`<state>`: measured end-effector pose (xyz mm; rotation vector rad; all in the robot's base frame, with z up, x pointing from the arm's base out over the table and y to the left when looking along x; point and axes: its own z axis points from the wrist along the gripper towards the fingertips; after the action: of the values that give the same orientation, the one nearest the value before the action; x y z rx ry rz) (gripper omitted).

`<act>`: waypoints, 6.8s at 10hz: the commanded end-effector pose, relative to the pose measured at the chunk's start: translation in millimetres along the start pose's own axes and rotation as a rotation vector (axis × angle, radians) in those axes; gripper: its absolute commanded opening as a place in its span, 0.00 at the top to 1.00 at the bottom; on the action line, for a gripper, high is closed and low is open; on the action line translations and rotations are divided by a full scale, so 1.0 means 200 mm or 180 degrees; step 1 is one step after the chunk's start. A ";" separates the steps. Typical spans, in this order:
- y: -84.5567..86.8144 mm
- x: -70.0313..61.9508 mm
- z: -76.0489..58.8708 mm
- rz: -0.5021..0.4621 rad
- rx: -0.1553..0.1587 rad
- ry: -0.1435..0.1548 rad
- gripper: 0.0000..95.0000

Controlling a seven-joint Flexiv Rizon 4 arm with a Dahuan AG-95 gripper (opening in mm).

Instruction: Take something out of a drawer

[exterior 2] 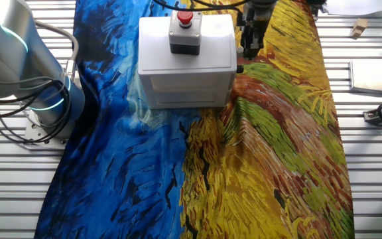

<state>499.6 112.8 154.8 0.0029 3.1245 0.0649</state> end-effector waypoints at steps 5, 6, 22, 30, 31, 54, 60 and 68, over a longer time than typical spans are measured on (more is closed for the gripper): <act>-0.02 0.02 -0.01 -0.0058 0.0133 -0.0021 1.00; -0.03 0.02 -0.01 -0.0087 0.0128 -0.0024 1.00; -0.05 -0.31 -0.01 -0.0174 0.0019 0.0072 1.00; -0.05 -0.41 0.00 -0.0187 -0.0002 0.0080 1.00; -0.04 -0.43 -0.01 -0.0180 -0.0004 0.0099 1.00; -0.01 -0.62 -0.02 -0.0220 0.0026 0.0157 1.00; -0.01 -0.61 -0.02 -0.0562 -0.0003 0.0147 1.00; -0.01 -0.61 -0.02 -0.0446 0.0034 0.0084 1.00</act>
<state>621.2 109.9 160.8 -0.2151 3.1401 0.0483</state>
